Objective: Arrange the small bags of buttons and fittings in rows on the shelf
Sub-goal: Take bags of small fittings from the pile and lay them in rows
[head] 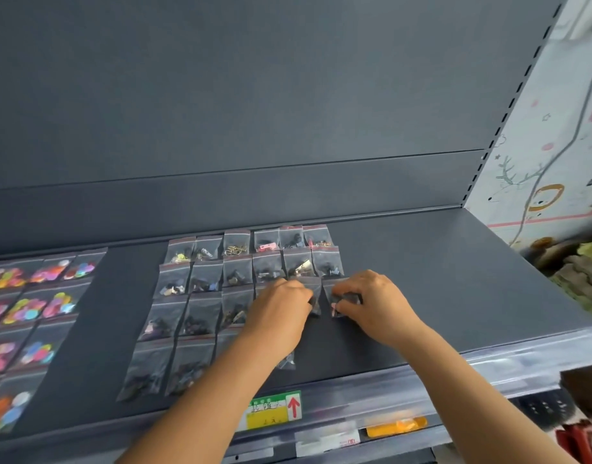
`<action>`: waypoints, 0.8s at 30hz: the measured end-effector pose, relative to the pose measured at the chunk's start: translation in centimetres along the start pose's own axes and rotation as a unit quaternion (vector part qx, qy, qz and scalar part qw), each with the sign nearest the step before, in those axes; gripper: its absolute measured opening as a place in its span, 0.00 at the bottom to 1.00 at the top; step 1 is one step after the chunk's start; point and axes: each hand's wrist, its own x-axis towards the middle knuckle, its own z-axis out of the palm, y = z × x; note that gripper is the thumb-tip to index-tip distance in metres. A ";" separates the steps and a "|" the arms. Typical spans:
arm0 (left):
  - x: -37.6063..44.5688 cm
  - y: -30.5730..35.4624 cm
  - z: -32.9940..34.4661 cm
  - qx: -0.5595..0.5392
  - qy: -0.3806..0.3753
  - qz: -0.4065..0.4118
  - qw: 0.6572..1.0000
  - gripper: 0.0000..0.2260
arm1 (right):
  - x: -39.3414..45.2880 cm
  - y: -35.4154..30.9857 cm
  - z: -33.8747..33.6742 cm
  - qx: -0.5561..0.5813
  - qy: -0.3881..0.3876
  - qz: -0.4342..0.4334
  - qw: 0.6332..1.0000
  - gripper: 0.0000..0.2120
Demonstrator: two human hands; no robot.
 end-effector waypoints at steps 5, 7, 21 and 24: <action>-0.4 0.3 -0.3 -0.017 0.013 -0.004 1.000 0.11 | 0.3 -0.5 0.7 -0.001 0.020 -0.009 1.000 0.05; -0.2 0.5 -0.4 -0.032 0.020 -0.004 0.999 0.12 | 0.3 -0.5 0.6 0.001 0.023 -0.017 1.000 0.04; -0.2 2.0 -0.7 -0.022 -0.007 -0.045 0.999 0.12 | 0.4 -1.0 0.6 -0.039 0.003 -0.013 0.999 0.07; -0.5 2.2 -1.0 -0.030 -0.016 -0.054 0.998 0.14 | -0.1 -1.7 0.0 -0.060 -0.012 0.009 0.998 0.09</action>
